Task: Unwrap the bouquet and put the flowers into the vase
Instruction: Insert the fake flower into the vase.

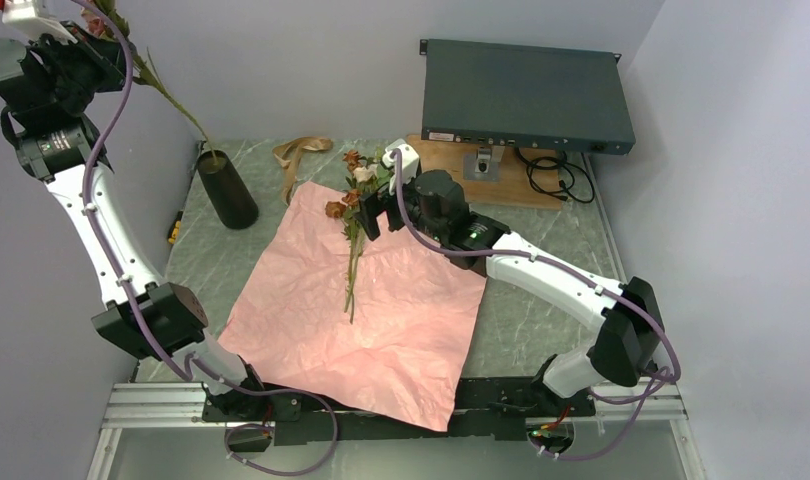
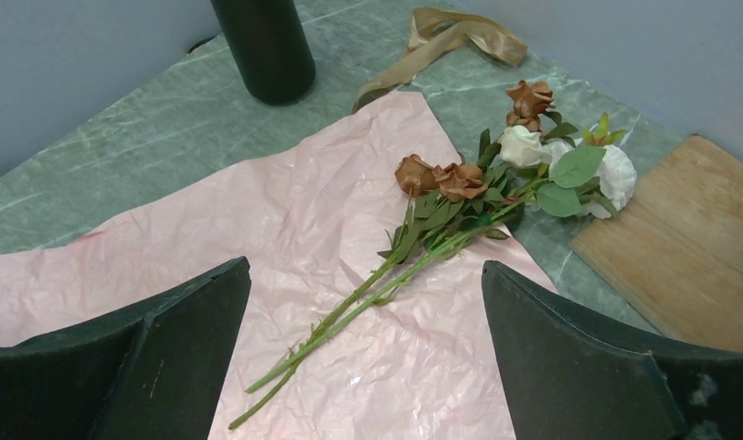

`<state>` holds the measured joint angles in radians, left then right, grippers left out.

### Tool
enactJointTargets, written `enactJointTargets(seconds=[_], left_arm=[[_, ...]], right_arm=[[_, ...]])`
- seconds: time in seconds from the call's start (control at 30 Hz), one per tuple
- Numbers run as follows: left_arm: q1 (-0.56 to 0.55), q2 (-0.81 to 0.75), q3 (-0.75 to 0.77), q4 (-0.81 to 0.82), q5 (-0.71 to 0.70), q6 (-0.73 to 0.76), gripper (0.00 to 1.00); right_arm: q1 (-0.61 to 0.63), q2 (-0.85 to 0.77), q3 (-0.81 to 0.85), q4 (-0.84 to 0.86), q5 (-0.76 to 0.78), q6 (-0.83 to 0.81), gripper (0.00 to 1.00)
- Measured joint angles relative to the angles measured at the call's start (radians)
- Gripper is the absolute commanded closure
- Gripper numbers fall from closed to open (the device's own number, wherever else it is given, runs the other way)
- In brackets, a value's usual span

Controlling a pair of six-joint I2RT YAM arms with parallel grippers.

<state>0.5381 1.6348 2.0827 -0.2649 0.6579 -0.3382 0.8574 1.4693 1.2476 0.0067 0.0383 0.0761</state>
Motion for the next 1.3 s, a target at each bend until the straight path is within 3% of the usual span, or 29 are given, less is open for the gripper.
enactJointTargets(seconds=[0.6,0.87,0.97,1.23,1.3], left_arm=[[0.002,0.092,-0.182,0.012,0.003,0.115,1.00],[-0.004,0.151,-0.336,0.034,0.039,0.107,0.92],[-0.008,0.152,-0.386,0.040,0.044,0.116,0.79],[-0.011,0.152,-0.396,0.037,0.051,0.143,0.16],[-0.011,0.152,-0.389,0.002,0.051,0.152,0.09]], right_arm=[[-0.026,0.003,0.000,-0.016,-0.021,0.021,0.00],[-0.039,0.003,0.000,-0.016,-0.017,0.022,0.00],[-0.044,0.008,0.000,-0.016,-0.018,0.022,0.00],[-0.052,0.024,0.000,-0.021,-0.018,0.029,0.00],[-0.054,0.025,0.000,-0.021,-0.018,0.032,0.00]])
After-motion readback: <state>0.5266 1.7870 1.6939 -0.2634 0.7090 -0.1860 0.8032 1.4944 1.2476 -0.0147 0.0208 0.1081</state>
